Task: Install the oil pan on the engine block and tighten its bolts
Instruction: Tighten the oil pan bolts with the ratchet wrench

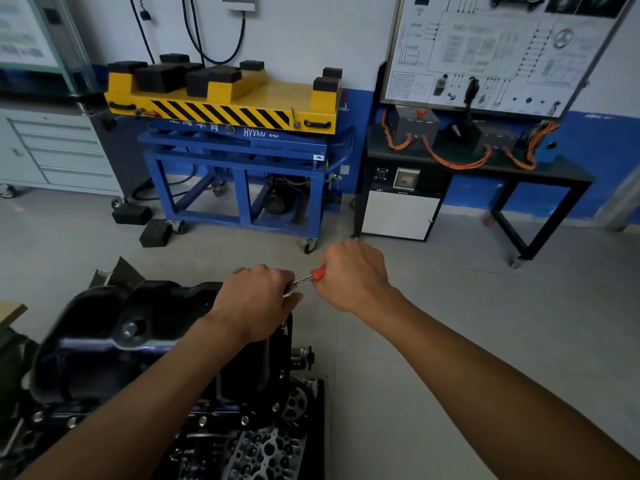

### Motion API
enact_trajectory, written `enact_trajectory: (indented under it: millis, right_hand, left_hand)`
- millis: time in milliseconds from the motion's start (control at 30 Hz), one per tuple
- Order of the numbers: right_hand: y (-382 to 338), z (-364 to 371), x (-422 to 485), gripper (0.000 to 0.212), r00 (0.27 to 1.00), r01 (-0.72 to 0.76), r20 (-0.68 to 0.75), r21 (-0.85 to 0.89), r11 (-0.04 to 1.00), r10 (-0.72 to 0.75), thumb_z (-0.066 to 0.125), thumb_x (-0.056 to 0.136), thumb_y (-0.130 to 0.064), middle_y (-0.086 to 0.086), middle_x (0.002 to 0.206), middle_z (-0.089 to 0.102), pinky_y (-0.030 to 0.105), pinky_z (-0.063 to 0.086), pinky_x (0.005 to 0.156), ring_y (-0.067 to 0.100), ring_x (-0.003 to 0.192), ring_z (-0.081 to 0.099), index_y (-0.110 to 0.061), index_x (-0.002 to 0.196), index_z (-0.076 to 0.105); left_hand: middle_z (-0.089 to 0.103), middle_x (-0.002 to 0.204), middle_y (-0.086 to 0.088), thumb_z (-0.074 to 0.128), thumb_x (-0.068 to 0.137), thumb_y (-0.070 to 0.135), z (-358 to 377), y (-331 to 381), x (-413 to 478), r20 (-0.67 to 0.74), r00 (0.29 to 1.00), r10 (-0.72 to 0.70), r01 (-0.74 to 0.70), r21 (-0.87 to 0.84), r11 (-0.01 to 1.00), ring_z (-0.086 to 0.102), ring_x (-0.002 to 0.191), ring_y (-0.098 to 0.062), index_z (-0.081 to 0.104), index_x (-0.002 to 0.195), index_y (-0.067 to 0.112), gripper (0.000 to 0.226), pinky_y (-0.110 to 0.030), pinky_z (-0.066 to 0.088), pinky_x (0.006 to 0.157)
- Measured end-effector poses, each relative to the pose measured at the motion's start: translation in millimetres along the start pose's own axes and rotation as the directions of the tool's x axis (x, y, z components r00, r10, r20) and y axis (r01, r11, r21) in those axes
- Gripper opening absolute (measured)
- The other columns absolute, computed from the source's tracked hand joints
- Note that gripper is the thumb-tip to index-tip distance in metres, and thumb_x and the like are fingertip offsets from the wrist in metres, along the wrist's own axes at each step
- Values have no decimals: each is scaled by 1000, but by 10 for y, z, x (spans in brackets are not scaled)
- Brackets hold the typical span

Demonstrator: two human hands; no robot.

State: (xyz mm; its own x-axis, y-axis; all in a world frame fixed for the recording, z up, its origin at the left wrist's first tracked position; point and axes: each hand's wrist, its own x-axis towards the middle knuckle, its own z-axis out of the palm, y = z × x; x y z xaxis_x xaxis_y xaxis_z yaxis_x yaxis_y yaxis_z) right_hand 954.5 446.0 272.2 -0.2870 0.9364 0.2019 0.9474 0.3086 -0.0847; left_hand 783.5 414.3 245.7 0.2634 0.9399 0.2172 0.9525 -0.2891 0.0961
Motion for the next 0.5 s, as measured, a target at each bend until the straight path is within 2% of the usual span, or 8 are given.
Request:
enact_trajectory:
  millis: [167, 267, 367, 500]
  right_hand:
    - [1, -135, 176, 30, 995, 17, -100, 44, 999, -13, 62, 86, -31, -3, 62, 44, 30, 34, 55, 20, 61, 48, -21, 62, 46]
    - [16, -147, 243, 31, 990, 4, -139, 29, 1000, 0, 62, 84, -28, -3, 59, 43, 29, 32, 53, 18, 56, 45, -21, 59, 44]
    - [34, -78, 253, 26, 990, -20, -139, 39, 999, 26, 61, 85, -30, -3, 60, 46, 29, 31, 53, 18, 57, 46, -20, 63, 53]
    - [83, 44, 261, 26, 990, -43, -135, 59, 997, 50, 60, 87, -32, -3, 61, 48, 28, 31, 52, 18, 59, 49, -18, 65, 59]
  left_hand:
    - [46, 69, 2, 56, 97, 46, -192, -84, 160, -110, 994, 22, -31, -82, 996, 52, 74, -28, 50, 82, 24, 27, -34, 31, 59]
    - [49, 71, 1, 53, 98, 47, -237, -130, 238, -78, 996, 42, -49, -92, 995, 50, 75, -26, 46, 83, 27, 26, -34, 31, 60]
    - [50, 76, 0, 51, 99, 47, -175, -149, 282, -28, 999, 47, -49, -83, 995, 56, 80, -28, 43, 85, 30, 23, -34, 33, 62]
    - [49, 76, 1, 48, 100, 45, -57, -156, 336, -15, 998, 59, -59, -22, 998, 54, 75, -27, 51, 93, 27, 20, -33, 33, 61]
